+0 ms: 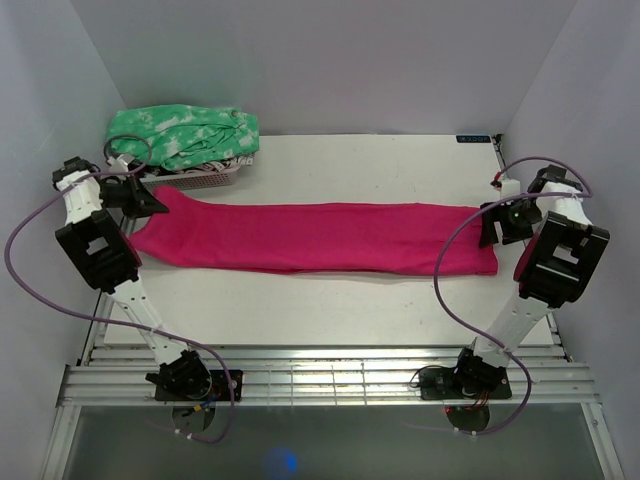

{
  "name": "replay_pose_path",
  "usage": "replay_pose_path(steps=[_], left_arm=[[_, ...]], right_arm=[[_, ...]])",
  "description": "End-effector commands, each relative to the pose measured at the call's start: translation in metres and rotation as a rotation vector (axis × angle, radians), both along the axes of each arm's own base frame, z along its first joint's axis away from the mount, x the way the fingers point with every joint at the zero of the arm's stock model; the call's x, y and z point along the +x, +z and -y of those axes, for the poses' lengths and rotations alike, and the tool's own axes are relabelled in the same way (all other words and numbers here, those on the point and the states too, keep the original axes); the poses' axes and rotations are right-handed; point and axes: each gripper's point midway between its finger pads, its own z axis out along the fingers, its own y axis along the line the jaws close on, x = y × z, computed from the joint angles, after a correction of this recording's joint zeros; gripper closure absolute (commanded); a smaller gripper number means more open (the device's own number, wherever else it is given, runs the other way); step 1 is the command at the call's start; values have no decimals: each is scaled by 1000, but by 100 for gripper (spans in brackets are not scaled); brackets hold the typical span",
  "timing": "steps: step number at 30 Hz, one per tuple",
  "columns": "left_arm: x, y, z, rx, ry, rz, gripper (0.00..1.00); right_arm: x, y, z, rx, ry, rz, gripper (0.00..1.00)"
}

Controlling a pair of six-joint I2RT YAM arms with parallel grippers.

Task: Fold and stack the trousers
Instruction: Fold the trousers

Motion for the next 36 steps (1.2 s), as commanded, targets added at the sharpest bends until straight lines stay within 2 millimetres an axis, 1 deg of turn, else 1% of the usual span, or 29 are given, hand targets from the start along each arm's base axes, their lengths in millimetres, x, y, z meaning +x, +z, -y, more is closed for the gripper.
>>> replay_pose_path(steps=[1,2,3,4,7,8,9,10,11,13,14,15,16,17,18,19,20,21,22,23,24,25,26,28,30,31,33,34,36], left_arm=[[4,65,48,-41,-55,99,100],[7,68,63,-58,-76,98,100],[10,72,72,-74,-88,103,100],[12,77,92,-107,-111,94,100],[19,92,120,-149,-155,143,100],[19,94,134,-186,-158,122,100],[27,97,141,-180,-168,159,100],[28,104,151,-191,-173,166,100],[27,104,170,-211,-186,140,100],[35,108,189,-182,-188,176,100],[37,105,207,-158,-196,165,100],[41,101,217,-164,-181,163,100],[40,101,239,-167,-204,163,100],[38,102,250,-169,-210,167,100],[42,99,260,-161,-200,170,100],[42,97,273,-150,-207,165,100],[39,88,297,-146,-238,140,100],[41,81,306,-129,-229,125,100],[38,78,326,-134,-240,98,100],[37,73,335,-133,-245,80,100],[39,60,344,-120,-244,56,100],[38,56,353,-125,-240,37,100],[32,53,370,-127,-268,31,100],[29,45,393,-114,-277,29,100],[27,37,408,-116,-280,38,100],[20,28,420,-117,-294,17,100],[17,18,431,-113,-303,5,100],[15,6,434,-103,-297,-21,100],[11,-9,441,-89,-279,-65,100]], right_arm=[[0,18,4,17,-15,15,16],[-2,13,4,22,-19,-2,16],[-3,11,7,21,-32,-9,15],[-3,10,7,28,-40,-12,12],[-3,6,7,63,-59,-24,4],[-5,1,5,76,-58,-42,4],[-5,0,0,107,-59,-47,4],[-7,-2,-3,127,-61,-64,5],[-9,-8,-6,146,-65,-82,7],[-10,-13,-12,182,-73,-102,15],[-11,-18,-14,196,-74,-118,18],[-10,-20,-16,208,-72,-119,21],[-11,-21,-17,214,-73,-125,26],[-11,-24,-19,221,-72,-130,29],[-10,-24,-21,230,-68,-128,33],[-9,-24,-22,232,-66,-128,41],[-8,-24,-23,234,-67,-129,45],[-8,-25,-24,237,-67,-129,49],[-7,-25,-24,238,-65,-129,56],[-7,-26,-26,237,-61,-131,59],[-7,-26,-27,238,-58,-131,62],[-7,-27,-28,241,-56,-133,67],[-7,-27,-29,241,-53,-135,70],[-7,-27,-31,241,-50,-134,77],[-8,-27,-32,239,-47,-135,83],[-8,-26,-32,238,-44,-133,85],[-7,-26,-32,236,-44,-129,87],[-7,-25,-32,234,-44,-128,89],[-7,-24,-32,234,-44,-127,90]])
